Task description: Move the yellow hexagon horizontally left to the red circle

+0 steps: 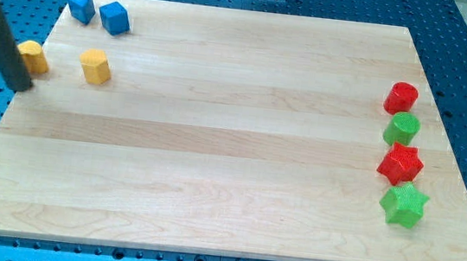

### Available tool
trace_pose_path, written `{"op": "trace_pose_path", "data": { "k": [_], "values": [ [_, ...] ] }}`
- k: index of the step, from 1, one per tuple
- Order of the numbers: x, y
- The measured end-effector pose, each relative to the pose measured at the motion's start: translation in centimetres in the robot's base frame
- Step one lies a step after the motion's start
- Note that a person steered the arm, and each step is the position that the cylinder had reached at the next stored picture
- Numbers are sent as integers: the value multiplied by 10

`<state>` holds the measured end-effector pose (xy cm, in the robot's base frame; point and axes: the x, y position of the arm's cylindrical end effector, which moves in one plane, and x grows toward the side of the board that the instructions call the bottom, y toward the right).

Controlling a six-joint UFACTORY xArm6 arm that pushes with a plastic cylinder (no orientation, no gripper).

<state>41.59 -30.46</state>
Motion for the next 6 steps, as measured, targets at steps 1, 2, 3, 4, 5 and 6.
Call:
{"op": "trace_pose_path", "data": {
  "k": [1,2,3,4,5,6],
  "values": [
    [-6,0],
    [-70,8],
    [-121,55],
    [-125,110],
    [-121,100],
    [-93,44]
  ]
}}
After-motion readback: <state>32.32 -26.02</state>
